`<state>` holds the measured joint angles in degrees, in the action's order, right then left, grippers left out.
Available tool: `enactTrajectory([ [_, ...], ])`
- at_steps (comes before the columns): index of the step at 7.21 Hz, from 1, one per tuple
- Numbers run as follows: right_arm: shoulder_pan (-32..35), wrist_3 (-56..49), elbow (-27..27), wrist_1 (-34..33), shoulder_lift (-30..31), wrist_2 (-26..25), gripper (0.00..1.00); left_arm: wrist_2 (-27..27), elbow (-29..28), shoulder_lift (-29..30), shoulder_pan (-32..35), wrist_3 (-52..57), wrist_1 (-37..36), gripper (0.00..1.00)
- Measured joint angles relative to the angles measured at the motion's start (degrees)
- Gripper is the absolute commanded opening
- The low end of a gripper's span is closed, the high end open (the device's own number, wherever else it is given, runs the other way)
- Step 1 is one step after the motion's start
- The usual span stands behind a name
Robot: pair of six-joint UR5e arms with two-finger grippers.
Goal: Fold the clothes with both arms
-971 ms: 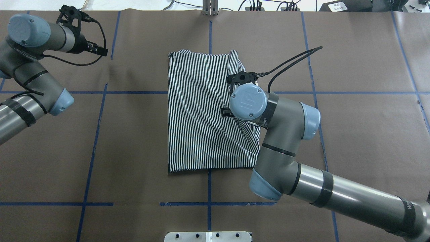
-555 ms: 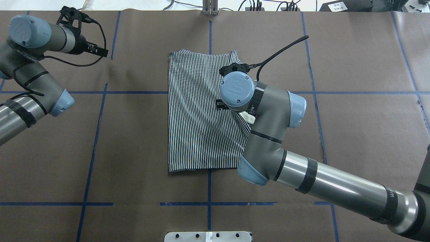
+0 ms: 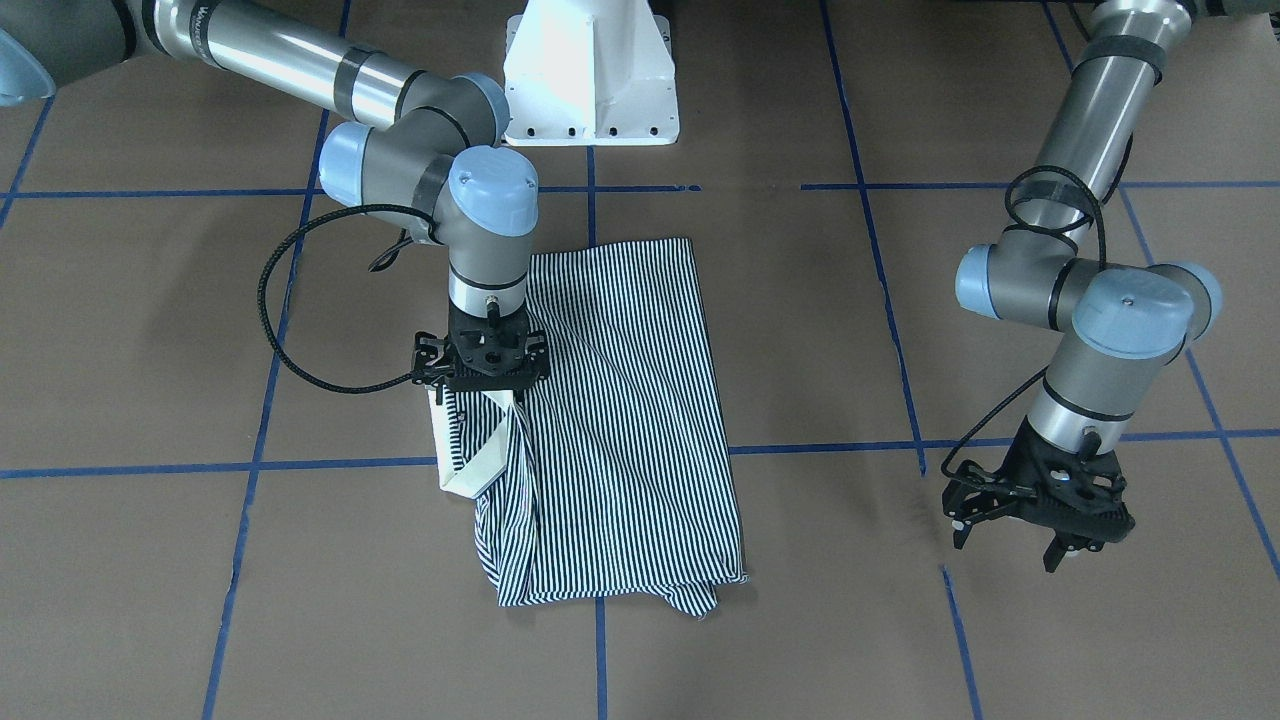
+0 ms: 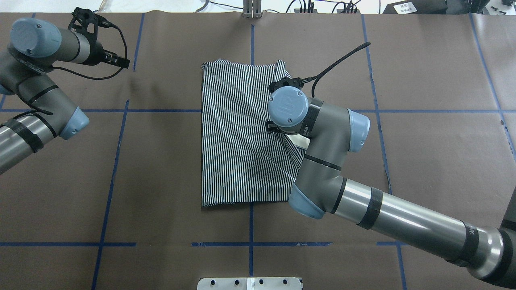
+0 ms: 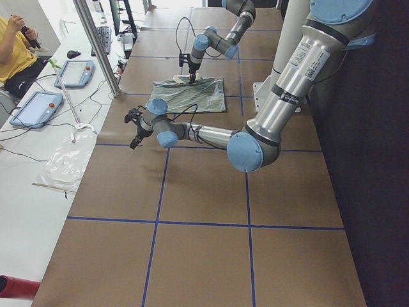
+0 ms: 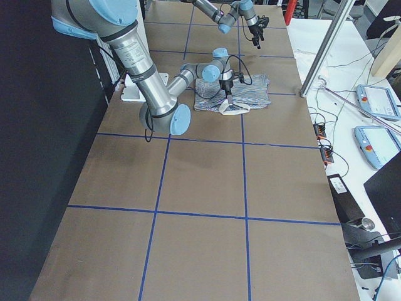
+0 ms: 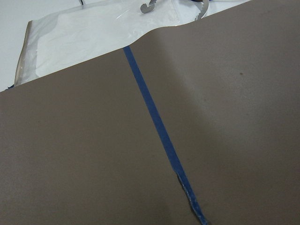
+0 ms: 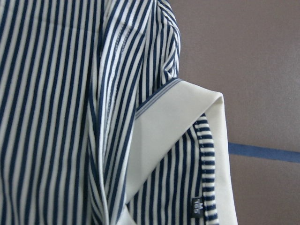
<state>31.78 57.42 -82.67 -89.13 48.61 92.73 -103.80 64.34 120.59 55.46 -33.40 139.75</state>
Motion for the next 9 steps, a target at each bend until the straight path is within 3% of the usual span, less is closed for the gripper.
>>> enactTrajectory([
  [5, 4.42, -6.80, -2.01, -0.69, 4.86, 1.75, 1.00, 0.00, 0.00, 0.08, -0.07, 0.00, 0.00, 1.00],
  [9, 4.90, -3.41, -1.99, -0.95, -1.44, 2.90, 1.00, 0.00, 0.00, 0.07, -0.09, 0.00, 0.00, 1.00],
])
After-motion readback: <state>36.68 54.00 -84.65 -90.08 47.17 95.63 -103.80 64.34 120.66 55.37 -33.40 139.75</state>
